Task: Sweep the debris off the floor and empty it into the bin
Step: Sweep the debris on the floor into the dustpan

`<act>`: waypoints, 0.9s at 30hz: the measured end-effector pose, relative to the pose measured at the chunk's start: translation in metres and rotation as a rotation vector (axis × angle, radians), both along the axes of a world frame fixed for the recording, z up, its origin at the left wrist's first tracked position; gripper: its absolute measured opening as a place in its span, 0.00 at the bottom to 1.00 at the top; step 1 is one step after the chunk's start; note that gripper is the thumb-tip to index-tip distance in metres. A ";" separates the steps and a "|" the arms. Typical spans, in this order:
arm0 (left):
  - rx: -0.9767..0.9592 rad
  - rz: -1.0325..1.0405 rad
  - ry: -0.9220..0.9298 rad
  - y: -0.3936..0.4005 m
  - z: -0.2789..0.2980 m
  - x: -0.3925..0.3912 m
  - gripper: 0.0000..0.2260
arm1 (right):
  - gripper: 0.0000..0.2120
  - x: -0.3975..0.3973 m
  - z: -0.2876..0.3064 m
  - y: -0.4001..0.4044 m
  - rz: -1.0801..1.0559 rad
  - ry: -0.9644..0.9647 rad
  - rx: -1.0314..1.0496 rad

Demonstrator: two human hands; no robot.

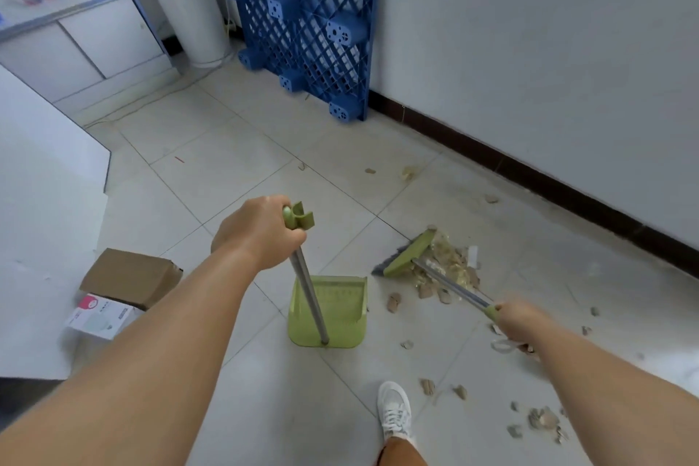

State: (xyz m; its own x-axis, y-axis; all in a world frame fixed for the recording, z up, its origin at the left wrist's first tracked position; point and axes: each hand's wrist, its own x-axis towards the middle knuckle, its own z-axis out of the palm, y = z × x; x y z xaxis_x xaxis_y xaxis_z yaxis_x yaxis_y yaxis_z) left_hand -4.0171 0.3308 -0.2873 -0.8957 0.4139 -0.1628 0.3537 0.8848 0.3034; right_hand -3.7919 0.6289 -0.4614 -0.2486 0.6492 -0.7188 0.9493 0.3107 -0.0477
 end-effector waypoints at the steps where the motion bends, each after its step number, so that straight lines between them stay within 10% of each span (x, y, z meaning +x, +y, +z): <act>1: 0.003 -0.005 0.003 0.001 0.002 0.004 0.03 | 0.16 0.005 0.006 0.001 -0.004 0.011 0.025; 12: 0.049 0.015 0.000 -0.005 0.015 -0.001 0.05 | 0.16 -0.044 0.051 -0.009 0.095 0.273 0.005; 27: -0.017 0.150 -0.054 0.074 -0.011 -0.209 0.03 | 0.14 -0.408 0.026 -0.003 0.345 0.392 -0.097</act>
State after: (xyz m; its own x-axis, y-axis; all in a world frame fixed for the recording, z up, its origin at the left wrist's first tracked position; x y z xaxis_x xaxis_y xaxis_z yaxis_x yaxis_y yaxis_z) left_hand -4.2264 0.4048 -0.2988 -0.9369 0.2731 -0.2182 0.2010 0.9316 0.3029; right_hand -4.1999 0.6264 -0.4352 -0.6981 0.4172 -0.5819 0.6977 0.5788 -0.4221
